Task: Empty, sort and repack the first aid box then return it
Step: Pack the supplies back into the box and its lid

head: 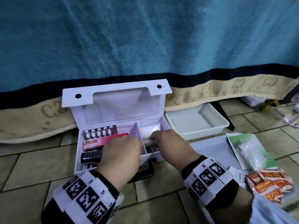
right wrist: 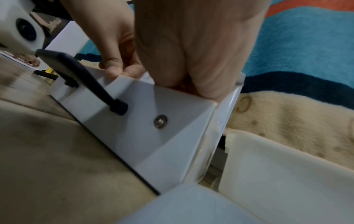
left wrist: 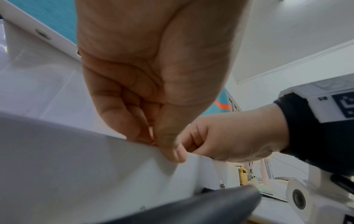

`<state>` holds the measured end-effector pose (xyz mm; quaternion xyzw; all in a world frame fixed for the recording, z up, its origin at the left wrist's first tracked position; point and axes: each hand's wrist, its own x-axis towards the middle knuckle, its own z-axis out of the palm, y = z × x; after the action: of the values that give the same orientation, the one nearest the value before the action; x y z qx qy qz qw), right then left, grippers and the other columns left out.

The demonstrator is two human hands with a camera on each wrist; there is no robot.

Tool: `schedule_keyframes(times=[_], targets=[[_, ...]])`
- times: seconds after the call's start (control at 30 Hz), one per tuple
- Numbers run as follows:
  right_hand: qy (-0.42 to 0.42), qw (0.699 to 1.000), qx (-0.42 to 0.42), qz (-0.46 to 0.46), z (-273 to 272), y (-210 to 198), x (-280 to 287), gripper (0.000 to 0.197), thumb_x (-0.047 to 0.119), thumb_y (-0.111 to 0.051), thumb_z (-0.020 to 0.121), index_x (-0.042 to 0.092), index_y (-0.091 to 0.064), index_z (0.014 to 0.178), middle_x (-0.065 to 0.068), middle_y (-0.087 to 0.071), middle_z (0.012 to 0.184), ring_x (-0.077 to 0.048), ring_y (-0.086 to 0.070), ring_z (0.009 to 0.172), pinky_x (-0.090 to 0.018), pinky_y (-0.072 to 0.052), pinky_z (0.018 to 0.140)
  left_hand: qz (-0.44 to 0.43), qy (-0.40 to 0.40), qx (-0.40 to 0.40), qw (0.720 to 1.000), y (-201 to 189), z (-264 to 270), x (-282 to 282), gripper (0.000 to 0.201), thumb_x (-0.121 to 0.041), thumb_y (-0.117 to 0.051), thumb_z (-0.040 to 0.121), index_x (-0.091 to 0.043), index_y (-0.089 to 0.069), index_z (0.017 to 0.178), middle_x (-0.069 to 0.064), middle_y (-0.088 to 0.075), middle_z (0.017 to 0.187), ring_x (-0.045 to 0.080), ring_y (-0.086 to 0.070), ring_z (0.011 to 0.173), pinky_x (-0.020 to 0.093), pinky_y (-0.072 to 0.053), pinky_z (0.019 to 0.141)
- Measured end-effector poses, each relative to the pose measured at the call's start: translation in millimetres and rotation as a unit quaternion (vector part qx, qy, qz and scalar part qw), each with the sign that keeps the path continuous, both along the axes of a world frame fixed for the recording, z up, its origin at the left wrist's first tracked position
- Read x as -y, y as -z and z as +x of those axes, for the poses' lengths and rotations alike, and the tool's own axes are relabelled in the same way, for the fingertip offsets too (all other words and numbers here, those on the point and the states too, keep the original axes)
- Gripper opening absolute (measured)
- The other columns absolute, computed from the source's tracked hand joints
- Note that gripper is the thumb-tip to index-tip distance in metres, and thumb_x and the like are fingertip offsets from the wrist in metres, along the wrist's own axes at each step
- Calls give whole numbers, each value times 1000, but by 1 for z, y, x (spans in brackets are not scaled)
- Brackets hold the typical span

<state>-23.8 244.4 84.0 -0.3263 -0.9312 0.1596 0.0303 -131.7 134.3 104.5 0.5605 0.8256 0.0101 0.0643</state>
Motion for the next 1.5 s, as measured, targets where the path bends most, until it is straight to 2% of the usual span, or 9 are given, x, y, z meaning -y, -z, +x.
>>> schedule_keyframes(times=[0.23, 0.47, 0.63, 0.73, 0.87, 1.07, 1.23, 1.37, 1.5], targets=[[-14, 1000, 0, 2, -3, 4, 1, 41, -5, -45, 81, 12, -66, 112, -10, -57, 110, -25, -55, 105, -25, -40, 82, -7, -4, -4, 1000, 1, 0, -1, 8, -21, -60, 85, -25, -66, 89, -1, -64, 93, 22, -61, 92, 29, -45, 70], [-21, 997, 61, 39, -8, -2, 0, 43, -7, -43, 76, 13, -68, 105, -10, -61, 103, -28, -59, 97, -24, -33, 68, -5, 1, 8, 1000, 2, -3, -3, 8, -22, -62, 84, -26, -67, 89, -1, -66, 95, 23, -62, 94, 29, -47, 72], [-17, 997, 61, 31, -10, 2, -3, 31, 1, -43, 89, 10, -67, 107, -9, -49, 104, -27, -48, 112, -29, -41, 84, -18, -3, 0, 1000, 7, -7, -8, 10, -18, -62, 83, -24, -69, 87, -1, -67, 96, 23, -63, 93, 29, -49, 72], [-17, 997, 72, 14, -8, -4, -4, 36, 2, -44, 87, 14, -63, 115, -3, -52, 93, -23, -48, 106, -24, -37, 81, -12, 0, -3, 1000, 8, -7, -7, 11, -19, -62, 84, -24, -68, 90, 0, -67, 98, 24, -63, 95, 28, -47, 73], [9, 998, -40, 42, 10, -22, 4, 46, 0, -44, 89, 17, -53, 131, -7, -55, 127, -24, -48, 118, -28, -40, 98, -9, 12, -18, 1000, 8, -7, -6, 13, -16, -60, 85, -22, -68, 94, 0, -68, 99, 23, -63, 95, 30, -47, 73], [86, 992, -79, 36, 54, -41, 20, 34, 17, -53, 91, 19, -57, 125, -3, -58, 122, -21, -50, 115, -30, -40, 95, -5, 32, -34, 999, 6, -5, -4, 8, -20, -60, 85, -21, -66, 89, 0, -66, 95, 24, -62, 93, 29, -44, 67], [149, 987, -50, 37, 105, -41, 28, 38, 21, -55, 91, 23, -53, 130, 5, -55, 130, -14, -49, 117, -20, -35, 93, -7, 36, -42, 998, 4, -3, 0, 9, -18, -57, 82, -21, -65, 84, -2, -66, 89, 22, -62, 85, 27, -43, 62], [206, 977, -39, 28, 150, -42, 26, 36, 24, -58, 90, 26, -57, 126, 9, -57, 127, -5, -50, 98, -11, -28, 79, 53, 32, -18, 998, -9, 13, 0, 10, -32, -57, 84, -24, -61, 88, -4, -64, 91, 18, -61, 89, 28, -50, 70], [273, 961, -31, 28, 199, -41, 0, 29, 23, -63, 86, 23, -65, 115, 4, -64, 118, -15, -59, 95, -19, -36, 79, 116, 52, 27, 992, -25, 43, -14, 13, -37, -57, 86, -26, -58, 78, -5, -66, 85, 17, -60, 87, 30, -50, 73]])
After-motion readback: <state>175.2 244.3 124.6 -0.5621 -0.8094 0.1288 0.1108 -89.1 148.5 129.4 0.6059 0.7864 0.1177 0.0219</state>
